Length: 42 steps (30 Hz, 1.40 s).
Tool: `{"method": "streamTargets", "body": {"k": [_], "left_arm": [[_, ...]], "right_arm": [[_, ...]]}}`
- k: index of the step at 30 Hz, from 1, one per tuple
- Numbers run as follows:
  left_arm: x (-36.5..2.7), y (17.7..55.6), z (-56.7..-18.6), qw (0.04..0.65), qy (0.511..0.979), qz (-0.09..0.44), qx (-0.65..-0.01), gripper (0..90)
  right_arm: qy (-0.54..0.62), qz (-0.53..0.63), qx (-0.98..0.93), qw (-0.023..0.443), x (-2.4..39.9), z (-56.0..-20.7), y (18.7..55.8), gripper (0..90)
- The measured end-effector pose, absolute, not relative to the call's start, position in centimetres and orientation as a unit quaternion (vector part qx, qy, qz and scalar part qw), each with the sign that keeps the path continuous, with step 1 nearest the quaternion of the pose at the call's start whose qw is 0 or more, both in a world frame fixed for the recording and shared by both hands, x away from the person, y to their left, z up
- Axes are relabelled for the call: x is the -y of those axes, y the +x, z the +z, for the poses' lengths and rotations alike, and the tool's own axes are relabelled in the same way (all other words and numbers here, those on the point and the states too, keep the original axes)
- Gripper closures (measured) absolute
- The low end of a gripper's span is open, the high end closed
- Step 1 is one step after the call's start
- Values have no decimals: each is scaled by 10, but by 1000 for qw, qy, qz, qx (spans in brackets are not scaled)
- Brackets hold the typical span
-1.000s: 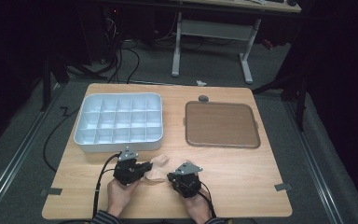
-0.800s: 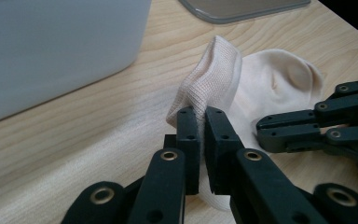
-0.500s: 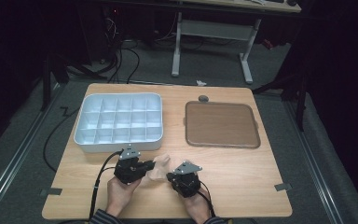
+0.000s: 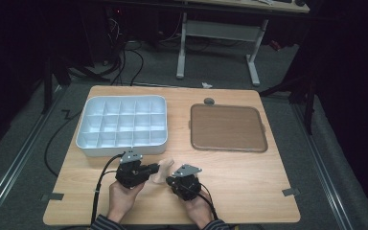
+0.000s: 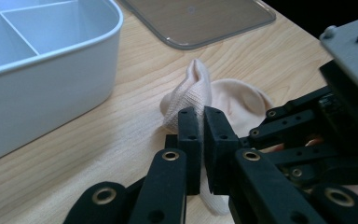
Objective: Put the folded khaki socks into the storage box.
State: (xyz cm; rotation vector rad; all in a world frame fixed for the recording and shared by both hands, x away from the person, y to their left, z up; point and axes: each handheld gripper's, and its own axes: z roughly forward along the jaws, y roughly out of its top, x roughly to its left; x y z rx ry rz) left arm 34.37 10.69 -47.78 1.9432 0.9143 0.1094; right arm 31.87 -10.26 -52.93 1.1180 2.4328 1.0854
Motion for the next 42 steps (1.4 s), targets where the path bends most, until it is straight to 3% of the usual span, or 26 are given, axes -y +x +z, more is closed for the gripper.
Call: {"method": "streamTargets", "body": {"k": [11,19,29,42], "left_arm": [[-107,340,-475,473,797,58,-370,869],[-111,340,-479,467,796,60,-380,869],[-111,340,-480,463,796,56,-385,869],[-108,339,-479,464,796,54,-385,869]], "right_arm": [[382,380,-836,106,90,-529,324,863],[381,384,-831,129,96,-521,316,803],[432,395,-787,194,152,-501,304,770],[462,393,-771,192,171,-506,307,691]]}}
